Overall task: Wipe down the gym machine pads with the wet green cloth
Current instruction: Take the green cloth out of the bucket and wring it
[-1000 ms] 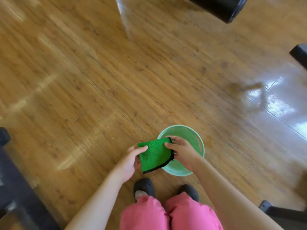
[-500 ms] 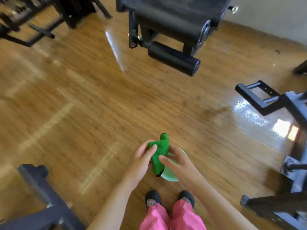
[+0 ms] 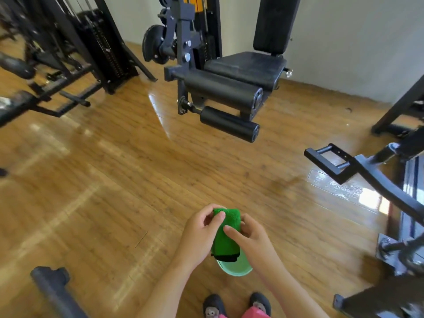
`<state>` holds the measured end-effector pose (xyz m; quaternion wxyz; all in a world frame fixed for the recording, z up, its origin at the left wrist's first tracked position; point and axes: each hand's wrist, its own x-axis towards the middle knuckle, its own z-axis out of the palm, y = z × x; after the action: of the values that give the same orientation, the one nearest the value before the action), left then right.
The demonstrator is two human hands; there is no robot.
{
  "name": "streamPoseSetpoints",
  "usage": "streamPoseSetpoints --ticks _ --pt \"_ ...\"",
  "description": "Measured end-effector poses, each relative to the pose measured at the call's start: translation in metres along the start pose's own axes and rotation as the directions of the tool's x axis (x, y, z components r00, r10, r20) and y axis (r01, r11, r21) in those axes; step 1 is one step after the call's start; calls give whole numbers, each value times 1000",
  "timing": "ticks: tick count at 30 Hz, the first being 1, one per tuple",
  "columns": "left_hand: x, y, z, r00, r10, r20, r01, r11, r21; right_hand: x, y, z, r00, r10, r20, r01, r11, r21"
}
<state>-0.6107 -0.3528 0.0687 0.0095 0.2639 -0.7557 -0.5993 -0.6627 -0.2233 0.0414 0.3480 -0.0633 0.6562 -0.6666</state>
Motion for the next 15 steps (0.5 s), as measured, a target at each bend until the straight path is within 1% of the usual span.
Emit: streamPoseSetpoints --ticks 4,7,10,12,13,15 --pt "-3 8 3 988 74 -136 -60 993 107 -9 -7 -3 1000 -26 -15 27 998 60" --pt "-6 13 6 983 67 -171 -47 992 119 -13 -10 -7 998 -45 -42 48 995 85" --pt "-9 16 7 984 13 -177 -11 1000 11 -14 -14 -10 996 -54 -75 61 993 98" --pt "-12 17 7 990 -58 -131 46 995 -87 -15 -17 -12 994 -57 -94 67 992 106" --pt "-13 17 7 991 -86 -105 74 991 -113 -15 -19 -13 993 -57 -103 68 992 109" --pt "-14 16 6 992 -104 -77 94 989 -115 -16 -22 -14 993 -47 -108 60 991 121"
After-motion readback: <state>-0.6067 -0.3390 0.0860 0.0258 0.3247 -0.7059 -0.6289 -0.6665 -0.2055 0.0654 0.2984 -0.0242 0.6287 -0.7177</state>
